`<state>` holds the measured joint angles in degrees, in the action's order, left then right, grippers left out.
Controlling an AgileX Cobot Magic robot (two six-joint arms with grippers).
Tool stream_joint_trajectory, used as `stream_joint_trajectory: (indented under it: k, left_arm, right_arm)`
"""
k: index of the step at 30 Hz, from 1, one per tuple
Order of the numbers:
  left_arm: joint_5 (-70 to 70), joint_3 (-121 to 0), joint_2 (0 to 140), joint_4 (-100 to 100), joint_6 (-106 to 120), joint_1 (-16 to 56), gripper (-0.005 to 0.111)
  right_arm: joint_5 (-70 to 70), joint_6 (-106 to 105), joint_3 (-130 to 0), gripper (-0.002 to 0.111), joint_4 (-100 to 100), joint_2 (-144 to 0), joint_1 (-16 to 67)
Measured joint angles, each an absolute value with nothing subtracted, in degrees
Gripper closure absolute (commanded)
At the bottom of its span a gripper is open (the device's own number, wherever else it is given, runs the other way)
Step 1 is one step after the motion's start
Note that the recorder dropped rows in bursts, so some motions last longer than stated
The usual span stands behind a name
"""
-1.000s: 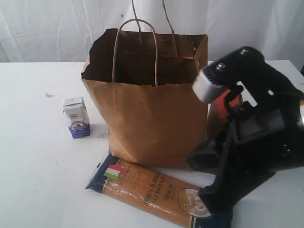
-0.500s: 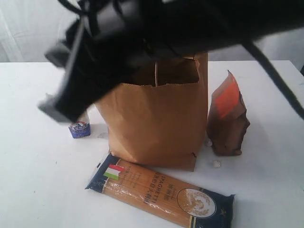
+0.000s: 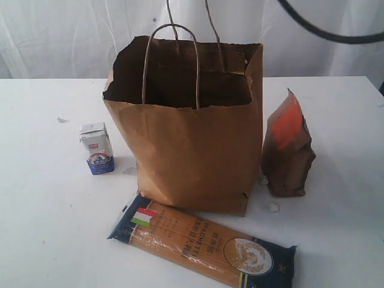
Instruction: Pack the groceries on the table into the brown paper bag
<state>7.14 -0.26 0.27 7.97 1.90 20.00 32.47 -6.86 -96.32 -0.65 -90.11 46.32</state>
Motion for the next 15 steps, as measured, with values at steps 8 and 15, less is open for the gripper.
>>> stream_joint_trajectory:
  k: [8,15]
  left_arm:
    - [7.1,-0.3,0.3,8.0,1.9,20.0,0.107]
    - [7.1,-0.3,0.3,8.0,1.9,20.0,0.107]
  right_arm:
    - [42.7,-5.9,-100.3,0.108,2.8,-96.6,45.6]
    - [43.5,-3.1,-100.3,0.108,6.5,-99.2,45.6]
